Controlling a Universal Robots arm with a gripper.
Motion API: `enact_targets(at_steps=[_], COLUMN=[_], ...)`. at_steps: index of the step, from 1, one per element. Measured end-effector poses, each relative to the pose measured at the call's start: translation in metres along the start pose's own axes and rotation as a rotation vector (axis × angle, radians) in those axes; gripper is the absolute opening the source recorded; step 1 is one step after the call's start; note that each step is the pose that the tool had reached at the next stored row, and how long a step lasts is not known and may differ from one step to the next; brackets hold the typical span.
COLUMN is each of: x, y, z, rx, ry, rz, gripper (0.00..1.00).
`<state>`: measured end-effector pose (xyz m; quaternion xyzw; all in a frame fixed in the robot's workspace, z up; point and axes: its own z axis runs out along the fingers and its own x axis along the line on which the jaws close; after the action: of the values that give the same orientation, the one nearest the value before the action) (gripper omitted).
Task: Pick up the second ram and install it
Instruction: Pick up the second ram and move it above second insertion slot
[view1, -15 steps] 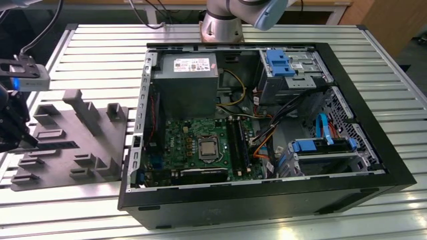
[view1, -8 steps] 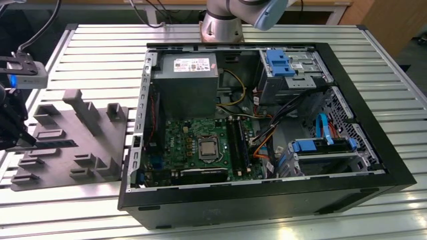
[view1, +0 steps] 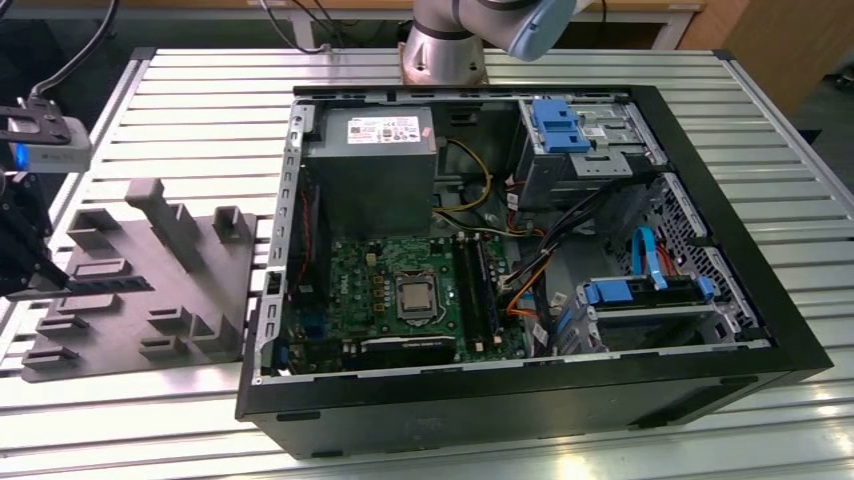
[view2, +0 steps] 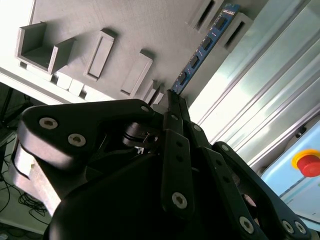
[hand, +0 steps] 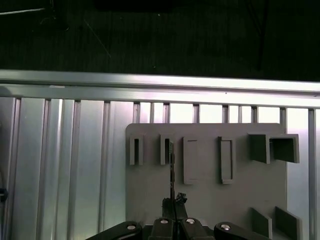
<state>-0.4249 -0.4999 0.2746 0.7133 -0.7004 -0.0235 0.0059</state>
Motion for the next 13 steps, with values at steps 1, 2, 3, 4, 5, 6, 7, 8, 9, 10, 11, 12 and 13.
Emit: enact_targets(at_steps=[1, 2, 3, 4, 5, 6, 7, 8, 9, 10, 11, 12, 13], x=[0.0000, 0.0000, -0.0001, -0.0001, -0.0001, -0.0001, -0.0001, -0.0001, -0.0001, -0.0001, -0.0002, -0.0002, -0.0002], y=[0.0000, 0.0000, 0.0001, 0.0001, 0.0001, 0.0002, 0.0002, 0.0002, 0.0002, 0.0002, 0.0003, 0.0003, 0.0003], z=[-0.0005, -0.0010, -0.0015, -0.0021, -0.0025, -0.0031, -0.0038, -0.0044, -0.0050, -0.0055, -0.0058, -0.0063, -0.0068], rx=[0.0002, 0.0002, 0.0001, 0.0000, 0.0001, 0.0001, 0.0000, 0.0000, 0.0001, 0.0001, 0.0002, 0.0001, 0.0000], ry=[-0.0002, -0.0002, -0.0002, -0.0002, -0.0002, -0.0002, -0.0002, -0.0002, -0.0003, -0.0003, -0.0003, -0.0003, -0.0002], rz=[0.000, 0.000, 0.000, 0.000, 0.000, 0.000, 0.000, 0.000, 0.000, 0.000, 0.000, 0.000, 0.000], gripper=[0.12, 0.12, 0.12, 0.12, 0.12, 0.12, 0.12, 0.12, 0.12, 0.12, 0.12, 0.12, 0.12])
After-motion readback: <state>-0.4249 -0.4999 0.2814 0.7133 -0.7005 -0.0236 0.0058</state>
